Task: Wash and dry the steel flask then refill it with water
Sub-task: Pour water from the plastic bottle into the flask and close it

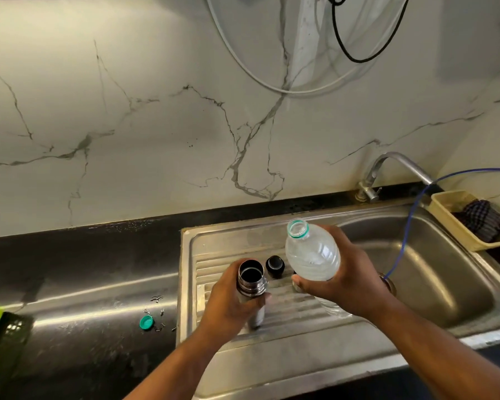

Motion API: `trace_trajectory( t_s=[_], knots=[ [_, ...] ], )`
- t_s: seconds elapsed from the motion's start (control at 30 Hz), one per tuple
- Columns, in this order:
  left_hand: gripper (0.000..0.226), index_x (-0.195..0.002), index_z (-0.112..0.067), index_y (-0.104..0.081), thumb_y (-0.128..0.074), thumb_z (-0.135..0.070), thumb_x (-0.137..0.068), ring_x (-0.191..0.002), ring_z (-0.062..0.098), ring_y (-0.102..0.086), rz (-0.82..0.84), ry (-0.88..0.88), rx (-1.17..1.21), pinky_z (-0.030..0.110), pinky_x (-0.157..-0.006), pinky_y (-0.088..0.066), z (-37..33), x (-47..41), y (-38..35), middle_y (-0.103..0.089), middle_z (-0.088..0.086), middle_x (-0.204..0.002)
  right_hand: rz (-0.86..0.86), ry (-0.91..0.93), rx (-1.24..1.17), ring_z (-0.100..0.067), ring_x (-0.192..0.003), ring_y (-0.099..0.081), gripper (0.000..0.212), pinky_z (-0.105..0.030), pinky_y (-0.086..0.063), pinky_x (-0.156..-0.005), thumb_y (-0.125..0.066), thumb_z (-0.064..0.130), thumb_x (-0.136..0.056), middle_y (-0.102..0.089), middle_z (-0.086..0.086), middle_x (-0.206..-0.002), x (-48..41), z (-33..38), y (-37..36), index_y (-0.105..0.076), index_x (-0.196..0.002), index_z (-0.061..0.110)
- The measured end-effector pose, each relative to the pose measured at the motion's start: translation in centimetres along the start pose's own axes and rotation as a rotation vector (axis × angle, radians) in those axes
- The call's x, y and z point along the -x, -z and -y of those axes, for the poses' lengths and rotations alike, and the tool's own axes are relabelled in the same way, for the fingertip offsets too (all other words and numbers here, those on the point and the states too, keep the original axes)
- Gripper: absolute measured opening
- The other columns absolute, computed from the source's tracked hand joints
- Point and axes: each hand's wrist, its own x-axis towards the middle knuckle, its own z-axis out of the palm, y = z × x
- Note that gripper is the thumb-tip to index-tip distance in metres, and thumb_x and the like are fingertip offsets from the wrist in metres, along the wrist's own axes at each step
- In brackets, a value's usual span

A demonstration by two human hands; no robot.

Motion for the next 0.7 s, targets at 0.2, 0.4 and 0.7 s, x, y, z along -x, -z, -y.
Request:
trace_trajectory(
  t_s=[0.2,0.4,0.7],
  knots=[
    [0.07,-0.129,-0.041,-0.049,-0.09,-0.038,-0.072,-0.114,-0.006,-0.056,-0.017,-0.002,-0.068,0.007,-0.091,-0.042,0.6,-0.1,1.7,-0.062,-0.026,-0.119,0.183,0.047,0.118,0.007,-0.112,-0.056,0.081,-0.009,-0.049,-0.085,-0.092,0.048,-0.066,-0.057,0.03,-0.119,-2.1,-0.6,-0.8,-0.039,-0.128,0.051],
    [0.07,-0.125,-0.04,-0.052,-0.091,-0.031,-0.068,-0.107,0.003,-0.062,-0.047,0.032,-0.082,0.025,-0.093,-0.053,1.1,-0.4,1.9,-0.064,-0.022,-0.114,0.332,0.068,0.259,-0.007,-0.106,-0.062,0.077,-0.03,-0.057,-0.092,-0.089,0.052,-0.069,-0.06,0.019,-0.119,-3.6,-1.2,-1.8,-0.044,-0.13,0.041],
    [0.069,-0.121,-0.042,-0.05,-0.092,-0.023,-0.07,-0.101,0.002,-0.064,-0.048,0.099,-0.057,0.02,-0.088,-0.052,1.1,-0.4,2.6,-0.063,-0.025,-0.107,0.473,0.13,0.471,-0.009,-0.102,-0.06,0.07,-0.034,-0.057,-0.088,-0.085,0.052,-0.072,-0.059,0.016,-0.118,-5.0,-1.0,-2.7,-0.044,-0.127,0.038]
  ],
)
